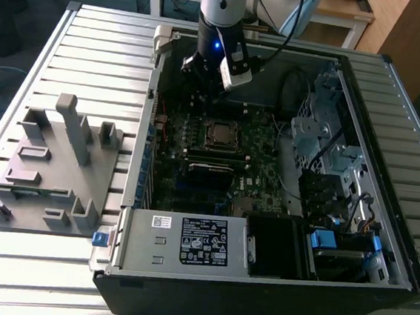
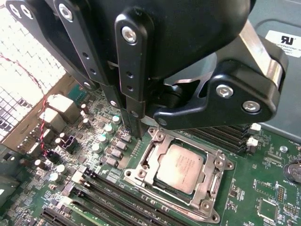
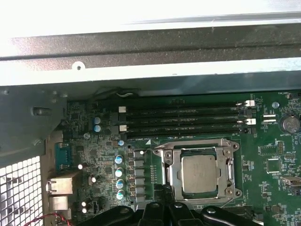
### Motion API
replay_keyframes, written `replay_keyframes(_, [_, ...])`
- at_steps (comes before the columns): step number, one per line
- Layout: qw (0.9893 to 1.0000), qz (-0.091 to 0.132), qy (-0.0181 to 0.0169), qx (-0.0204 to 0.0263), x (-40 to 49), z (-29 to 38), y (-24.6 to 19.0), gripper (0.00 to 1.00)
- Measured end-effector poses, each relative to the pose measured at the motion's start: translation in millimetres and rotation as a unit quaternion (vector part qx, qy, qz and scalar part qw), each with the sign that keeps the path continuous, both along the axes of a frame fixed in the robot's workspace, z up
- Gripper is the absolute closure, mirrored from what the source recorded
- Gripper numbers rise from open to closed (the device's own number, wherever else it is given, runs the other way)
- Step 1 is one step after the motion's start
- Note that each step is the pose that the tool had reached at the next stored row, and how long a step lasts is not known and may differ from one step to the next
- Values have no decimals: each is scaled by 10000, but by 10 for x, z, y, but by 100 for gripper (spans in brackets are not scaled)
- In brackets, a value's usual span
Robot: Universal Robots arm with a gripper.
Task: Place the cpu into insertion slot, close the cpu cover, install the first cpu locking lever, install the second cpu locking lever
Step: 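Install the first cpu locking lever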
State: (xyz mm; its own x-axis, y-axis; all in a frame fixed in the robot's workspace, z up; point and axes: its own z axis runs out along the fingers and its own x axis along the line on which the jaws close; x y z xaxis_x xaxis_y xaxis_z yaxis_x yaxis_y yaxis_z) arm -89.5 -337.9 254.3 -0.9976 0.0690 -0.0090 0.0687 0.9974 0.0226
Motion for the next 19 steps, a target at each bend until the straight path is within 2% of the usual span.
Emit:
replay_keyframes(2, [10000, 0, 0, 86, 1, 0, -2, 90])
replay_keyframes(6, [9995, 0, 0, 313, 0, 0, -16, 90])
replay_keyframes(9, [9988, 0, 0, 491, 0, 0, -29, 90])
replay_keyframes(11, [9984, 0, 0, 573, 0, 0, -36, 90])
replay_keyframes(15, [9982, 0, 0, 606, -36, 0, -51, 90])
replay_keyframes(19, [9981, 1, -2, 618, -93, -1, -68, 90])
